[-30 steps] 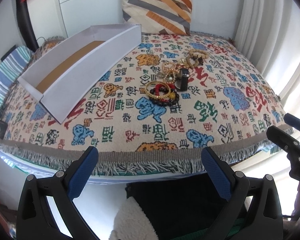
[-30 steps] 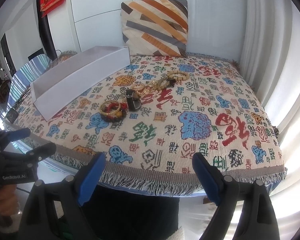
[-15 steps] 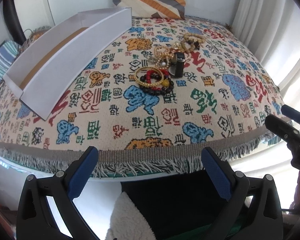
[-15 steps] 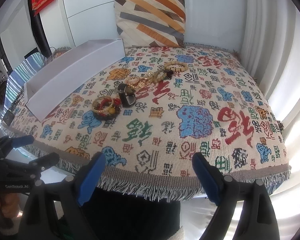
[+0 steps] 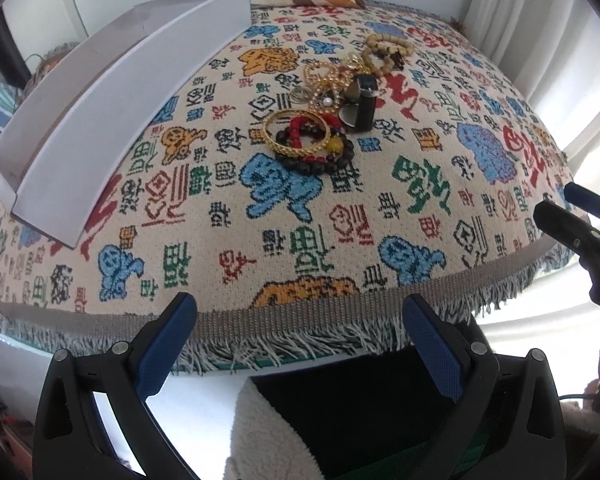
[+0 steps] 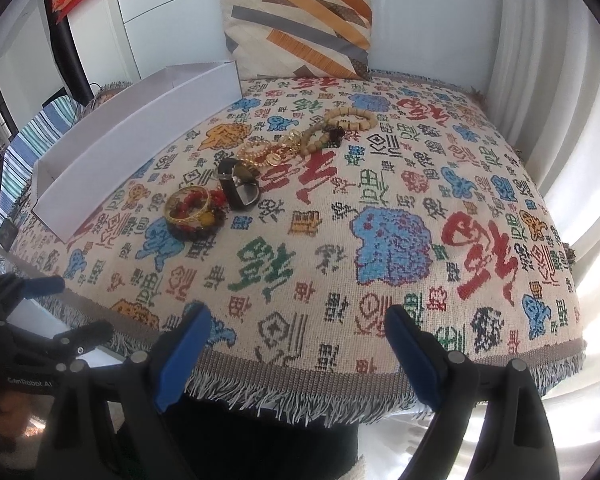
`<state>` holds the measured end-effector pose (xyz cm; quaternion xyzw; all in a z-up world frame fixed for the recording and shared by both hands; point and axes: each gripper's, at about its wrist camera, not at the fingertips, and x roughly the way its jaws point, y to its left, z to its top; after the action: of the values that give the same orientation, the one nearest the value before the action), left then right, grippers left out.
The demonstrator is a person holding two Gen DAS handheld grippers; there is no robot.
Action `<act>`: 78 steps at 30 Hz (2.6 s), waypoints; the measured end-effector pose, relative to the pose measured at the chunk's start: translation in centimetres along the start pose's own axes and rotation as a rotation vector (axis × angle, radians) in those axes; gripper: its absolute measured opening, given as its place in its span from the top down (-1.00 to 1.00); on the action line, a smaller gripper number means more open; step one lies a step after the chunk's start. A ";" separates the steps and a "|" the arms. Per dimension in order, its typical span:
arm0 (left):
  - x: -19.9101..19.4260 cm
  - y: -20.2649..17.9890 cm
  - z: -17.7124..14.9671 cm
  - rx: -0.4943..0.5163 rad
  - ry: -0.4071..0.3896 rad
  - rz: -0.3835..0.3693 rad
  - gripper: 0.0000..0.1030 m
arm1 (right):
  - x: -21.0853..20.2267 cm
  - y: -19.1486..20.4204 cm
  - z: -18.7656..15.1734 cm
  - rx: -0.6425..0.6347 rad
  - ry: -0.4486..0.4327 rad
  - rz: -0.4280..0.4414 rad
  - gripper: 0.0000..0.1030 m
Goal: Organize jewelry
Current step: 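Move the left tool to the gold bangle while the right tool approaches the black watch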
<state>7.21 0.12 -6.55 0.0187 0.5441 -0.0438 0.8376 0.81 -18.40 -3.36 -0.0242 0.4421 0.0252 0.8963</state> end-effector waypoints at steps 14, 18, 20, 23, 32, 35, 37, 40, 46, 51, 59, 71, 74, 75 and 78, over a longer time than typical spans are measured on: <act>1.9 2.9 4.7 -0.003 -0.047 0.082 -0.99 | 2.8 1.7 4.0 -0.154 -0.021 -0.147 -0.76; 2.7 3.1 5.0 -0.013 -0.033 0.082 -0.99 | 3.5 1.6 4.2 -0.164 -0.006 -0.158 -0.76; 2.9 3.1 5.2 -0.015 -0.029 0.082 -0.98 | 3.8 1.5 4.2 -0.166 0.000 -0.165 -0.76; 3.2 3.1 5.4 -0.015 -0.025 0.083 -0.99 | 4.1 1.5 4.3 -0.166 0.006 -0.170 -0.76; 4.2 3.3 6.3 0.009 -0.011 0.084 -0.99 | 5.1 1.6 4.7 -0.176 0.026 -0.170 -0.76; 4.5 3.5 6.9 0.036 0.005 0.051 -0.99 | 5.5 1.3 5.0 -0.164 0.041 -0.135 -0.76; 4.7 3.6 7.5 0.057 0.010 0.002 -0.99 | 5.7 0.7 5.6 -0.131 0.046 -0.097 -0.76; 5.4 3.3 8.5 0.097 0.013 -0.038 -0.98 | 5.8 0.0 6.3 -0.093 0.040 -0.078 -0.76; 8.6 1.5 11.1 0.165 0.016 -0.049 -0.98 | 6.1 0.2 7.1 -0.057 0.040 0.006 -0.76; 11.3 0.1 11.8 0.256 0.034 -0.043 -0.91 | 6.6 0.0 7.9 -0.016 0.058 0.112 -0.76; 11.0 1.3 12.0 0.206 0.019 -0.140 -0.32 | 7.7 -1.6 9.5 0.124 0.064 0.277 -0.75; 6.5 6.2 11.3 0.014 -0.042 -0.053 -0.33 | 15.8 4.8 12.2 0.104 0.144 0.245 0.62; 5.5 7.4 10.2 -0.016 -0.048 -0.045 -0.33 | 15.3 3.8 12.1 0.128 0.118 0.202 0.62; 5.2 7.7 9.9 -0.025 -0.048 -0.044 -0.33 | 14.9 3.3 12.2 0.138 0.112 0.198 0.62; 3.9 8.6 9.5 -0.042 -0.059 -0.045 -0.33 | 13.2 2.5 13.1 0.146 0.100 0.245 0.62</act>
<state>18.27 7.70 -6.37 -0.0121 0.5202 -0.0518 0.8524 19.06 -14.78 -5.95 0.0939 0.4863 0.1008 0.8628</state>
